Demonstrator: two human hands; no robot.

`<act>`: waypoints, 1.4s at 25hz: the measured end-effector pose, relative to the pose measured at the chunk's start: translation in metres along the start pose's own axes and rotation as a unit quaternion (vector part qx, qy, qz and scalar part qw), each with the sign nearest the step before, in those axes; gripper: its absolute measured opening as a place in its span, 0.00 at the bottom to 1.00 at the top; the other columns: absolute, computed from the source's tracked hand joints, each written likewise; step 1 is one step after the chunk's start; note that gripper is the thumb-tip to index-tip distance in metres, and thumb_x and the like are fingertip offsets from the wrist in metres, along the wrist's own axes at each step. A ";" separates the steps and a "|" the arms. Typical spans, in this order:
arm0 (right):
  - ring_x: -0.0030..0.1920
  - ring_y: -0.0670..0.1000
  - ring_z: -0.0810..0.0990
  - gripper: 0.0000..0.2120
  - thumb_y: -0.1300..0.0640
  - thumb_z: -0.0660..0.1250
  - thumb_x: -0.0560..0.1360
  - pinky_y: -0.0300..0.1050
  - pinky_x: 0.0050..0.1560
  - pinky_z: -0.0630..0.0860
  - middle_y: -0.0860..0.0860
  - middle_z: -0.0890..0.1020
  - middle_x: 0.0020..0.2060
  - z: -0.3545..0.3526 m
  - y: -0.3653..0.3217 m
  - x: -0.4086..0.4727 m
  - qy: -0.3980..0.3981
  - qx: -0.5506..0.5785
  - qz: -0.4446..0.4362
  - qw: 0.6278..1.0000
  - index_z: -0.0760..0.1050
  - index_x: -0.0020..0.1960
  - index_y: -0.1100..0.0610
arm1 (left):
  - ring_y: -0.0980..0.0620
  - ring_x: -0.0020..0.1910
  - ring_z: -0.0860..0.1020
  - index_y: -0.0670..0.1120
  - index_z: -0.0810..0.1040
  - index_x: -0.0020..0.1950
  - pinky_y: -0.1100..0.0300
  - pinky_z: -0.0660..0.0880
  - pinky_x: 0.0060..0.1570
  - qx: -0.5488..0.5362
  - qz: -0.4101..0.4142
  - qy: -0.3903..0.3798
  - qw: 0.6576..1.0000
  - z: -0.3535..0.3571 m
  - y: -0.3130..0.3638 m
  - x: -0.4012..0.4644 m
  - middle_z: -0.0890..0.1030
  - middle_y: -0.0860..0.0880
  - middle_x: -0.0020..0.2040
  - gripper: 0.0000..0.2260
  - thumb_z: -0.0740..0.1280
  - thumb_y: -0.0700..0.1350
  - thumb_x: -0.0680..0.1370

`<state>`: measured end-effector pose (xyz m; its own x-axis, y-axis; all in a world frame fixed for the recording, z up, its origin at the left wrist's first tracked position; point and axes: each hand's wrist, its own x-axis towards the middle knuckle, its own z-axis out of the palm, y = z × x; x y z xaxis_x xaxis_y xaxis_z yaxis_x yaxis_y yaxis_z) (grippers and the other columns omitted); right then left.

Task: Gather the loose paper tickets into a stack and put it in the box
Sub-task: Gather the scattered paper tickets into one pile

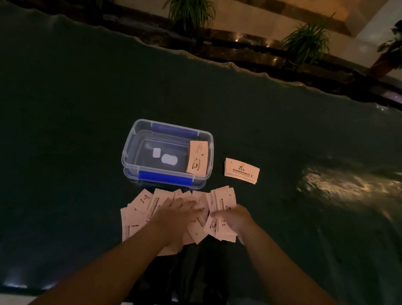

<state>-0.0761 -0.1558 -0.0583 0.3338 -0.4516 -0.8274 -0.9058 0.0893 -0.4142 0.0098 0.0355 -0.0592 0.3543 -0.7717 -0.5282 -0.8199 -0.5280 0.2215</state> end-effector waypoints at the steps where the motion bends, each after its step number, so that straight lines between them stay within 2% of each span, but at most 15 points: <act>1: 0.51 0.52 0.84 0.26 0.57 0.82 0.70 0.48 0.41 0.78 0.54 0.84 0.54 -0.001 0.001 0.000 0.003 0.002 0.000 1.000 0.76 0.65 0.53 | 0.42 0.81 0.56 0.57 0.49 0.84 0.40 0.55 0.78 0.028 0.004 0.011 1.000 -0.007 0.000 0.005 0.55 0.49 0.84 0.46 0.75 0.55 0.74; 5: 0.50 0.52 0.84 0.28 0.56 0.83 0.69 0.48 0.39 0.77 0.54 0.84 0.54 -0.007 0.004 0.000 0.010 0.015 0.010 1.000 0.76 0.66 0.54 | 0.43 0.77 0.64 0.51 0.60 0.81 0.43 0.61 0.76 0.091 -0.010 0.037 0.995 -0.023 -0.003 0.018 0.66 0.45 0.79 0.39 0.72 0.60 0.75; 7: 0.49 0.52 0.82 0.27 0.54 0.82 0.71 0.48 0.38 0.74 0.54 0.84 0.54 -0.009 0.005 -0.002 0.004 0.019 0.023 1.000 0.76 0.66 0.54 | 0.45 0.73 0.69 0.50 0.63 0.79 0.46 0.67 0.72 0.041 -0.057 0.046 0.996 -0.021 -0.004 0.019 0.70 0.46 0.75 0.39 0.73 0.63 0.74; 9: 0.50 0.52 0.82 0.25 0.53 0.81 0.72 0.48 0.38 0.72 0.54 0.84 0.53 -0.007 0.005 -0.003 -0.007 0.028 0.029 0.999 0.77 0.65 0.54 | 0.48 0.68 0.74 0.50 0.65 0.77 0.50 0.72 0.67 -0.085 -0.127 0.052 0.987 -0.011 0.003 0.021 0.74 0.48 0.71 0.37 0.74 0.62 0.74; 12: 0.48 0.52 0.80 0.24 0.53 0.82 0.71 0.49 0.42 0.73 0.53 0.82 0.51 0.004 0.003 0.000 -0.010 0.033 0.022 0.999 0.76 0.63 0.53 | 0.48 0.69 0.73 0.50 0.66 0.76 0.50 0.72 0.69 -0.256 -0.207 0.048 0.943 0.006 0.021 0.022 0.73 0.48 0.71 0.36 0.77 0.57 0.72; 14: 0.53 0.53 0.81 0.29 0.52 0.83 0.69 0.51 0.49 0.76 0.54 0.82 0.56 0.010 0.004 0.005 0.014 0.028 0.008 0.999 0.76 0.66 0.53 | 0.46 0.73 0.70 0.49 0.66 0.76 0.48 0.70 0.72 -0.316 -0.237 0.063 0.916 0.014 0.032 0.022 0.71 0.47 0.73 0.37 0.78 0.54 0.72; 16: 0.57 0.55 0.82 0.31 0.52 0.84 0.68 0.51 0.52 0.79 0.54 0.83 0.61 0.014 0.004 0.010 0.031 0.025 -0.012 0.999 0.76 0.67 0.53 | 0.43 0.72 0.70 0.47 0.69 0.75 0.48 0.70 0.71 -0.331 -0.241 0.090 0.908 0.022 0.041 0.025 0.70 0.45 0.73 0.34 0.77 0.52 0.71; 19: 0.51 0.50 0.82 0.28 0.51 0.84 0.69 0.47 0.46 0.79 0.51 0.81 0.58 0.017 0.000 0.010 0.051 -0.013 -0.048 0.997 0.76 0.63 0.53 | 0.43 0.73 0.68 0.51 0.69 0.74 0.45 0.67 0.72 -0.319 -0.275 0.088 0.903 0.028 0.053 0.032 0.68 0.45 0.75 0.29 0.72 0.54 0.75; 20: 0.52 0.50 0.81 0.28 0.51 0.83 0.70 0.48 0.48 0.80 0.50 0.80 0.58 0.017 -0.001 0.010 0.057 -0.017 -0.054 0.997 0.75 0.64 0.53 | 0.43 0.75 0.66 0.53 0.68 0.75 0.43 0.65 0.74 -0.322 -0.282 0.086 0.900 0.028 0.054 0.032 0.67 0.47 0.77 0.29 0.71 0.54 0.76; 22: 0.59 0.54 0.82 0.27 0.53 0.83 0.70 0.55 0.59 0.82 0.51 0.80 0.59 0.016 -0.002 0.012 0.069 -0.005 -0.053 0.996 0.75 0.65 0.53 | 0.45 0.78 0.63 0.53 0.66 0.77 0.43 0.62 0.77 -0.345 -0.278 0.097 0.891 0.029 0.052 0.030 0.66 0.49 0.78 0.29 0.70 0.53 0.77; 24: 0.60 0.56 0.82 0.25 0.56 0.81 0.72 0.58 0.63 0.81 0.53 0.82 0.59 0.013 -0.005 0.013 0.063 0.045 -0.033 0.996 0.77 0.65 0.53 | 0.46 0.77 0.64 0.53 0.67 0.76 0.45 0.62 0.77 -0.350 -0.269 0.116 0.890 0.025 0.049 0.027 0.67 0.49 0.76 0.28 0.70 0.52 0.77; 28: 0.49 0.51 0.80 0.19 0.58 0.80 0.73 0.52 0.54 0.78 0.51 0.82 0.51 0.014 -0.011 0.011 0.049 0.057 -0.028 0.997 0.78 0.60 0.52 | 0.45 0.71 0.70 0.50 0.72 0.71 0.46 0.66 0.73 -0.309 -0.233 0.082 0.919 0.017 0.061 0.031 0.73 0.48 0.70 0.23 0.69 0.52 0.77; 30: 0.53 0.52 0.81 0.21 0.58 0.81 0.72 0.50 0.49 0.75 0.52 0.82 0.55 0.016 -0.011 0.011 0.045 0.030 -0.032 0.998 0.77 0.61 0.54 | 0.45 0.68 0.73 0.48 0.73 0.69 0.47 0.68 0.71 -0.267 -0.196 0.069 0.941 0.015 0.068 0.036 0.76 0.46 0.69 0.20 0.68 0.50 0.79; 32: 0.59 0.54 0.80 0.25 0.56 0.82 0.71 0.46 0.45 0.74 0.53 0.82 0.59 0.015 -0.012 0.011 0.039 0.007 -0.036 0.999 0.76 0.63 0.57 | 0.47 0.67 0.74 0.49 0.74 0.68 0.48 0.67 0.71 -0.264 -0.174 0.078 0.945 0.017 0.070 0.039 0.77 0.47 0.68 0.17 0.68 0.48 0.79; 35: 0.58 0.54 0.80 0.22 0.56 0.80 0.73 0.48 0.48 0.75 0.54 0.82 0.59 0.006 -0.011 0.012 0.023 0.004 -0.037 0.999 0.76 0.63 0.56 | 0.48 0.68 0.74 0.49 0.74 0.68 0.49 0.66 0.72 -0.264 -0.156 0.088 0.948 0.021 0.067 0.037 0.77 0.48 0.69 0.17 0.68 0.48 0.80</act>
<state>-0.0608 -0.1564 -0.0659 0.3865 -0.4977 -0.7765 -0.8772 0.0617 -0.4762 -0.0417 -0.0207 -0.0807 0.6499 -0.5721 -0.5002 -0.3409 -0.8077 0.4810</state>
